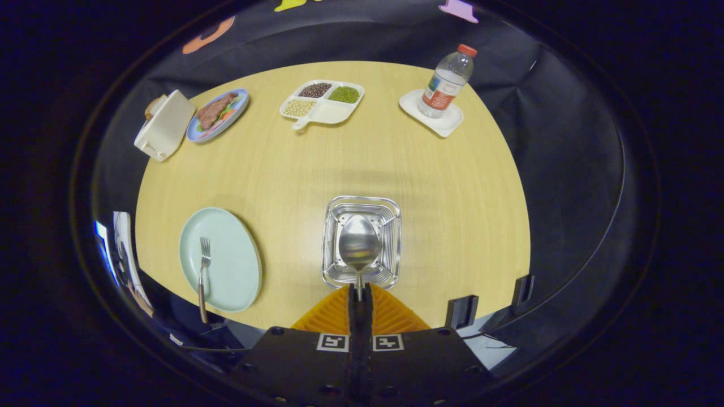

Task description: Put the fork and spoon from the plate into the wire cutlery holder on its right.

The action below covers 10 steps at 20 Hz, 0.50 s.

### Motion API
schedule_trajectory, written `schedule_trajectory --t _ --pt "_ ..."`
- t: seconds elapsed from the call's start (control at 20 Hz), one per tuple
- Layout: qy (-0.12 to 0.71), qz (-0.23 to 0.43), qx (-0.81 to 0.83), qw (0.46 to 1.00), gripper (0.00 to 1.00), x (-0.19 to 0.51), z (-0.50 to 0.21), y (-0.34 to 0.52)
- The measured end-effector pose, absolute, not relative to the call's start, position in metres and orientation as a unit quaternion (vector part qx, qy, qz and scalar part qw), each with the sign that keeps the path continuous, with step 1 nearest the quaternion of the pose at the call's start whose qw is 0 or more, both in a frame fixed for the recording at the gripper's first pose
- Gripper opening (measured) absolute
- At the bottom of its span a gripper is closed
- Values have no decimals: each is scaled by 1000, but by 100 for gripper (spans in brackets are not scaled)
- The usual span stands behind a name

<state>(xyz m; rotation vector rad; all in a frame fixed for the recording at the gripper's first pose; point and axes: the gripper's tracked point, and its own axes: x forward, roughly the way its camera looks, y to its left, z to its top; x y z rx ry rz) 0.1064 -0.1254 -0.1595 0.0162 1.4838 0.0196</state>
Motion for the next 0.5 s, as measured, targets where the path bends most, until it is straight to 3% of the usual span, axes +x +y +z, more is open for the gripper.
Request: schedule_trajectory --t 0.35,0.5 --pt "660 10 18 751 12 119 -148 -120" --pt "649 8 26 760 38 120 -141 -117"
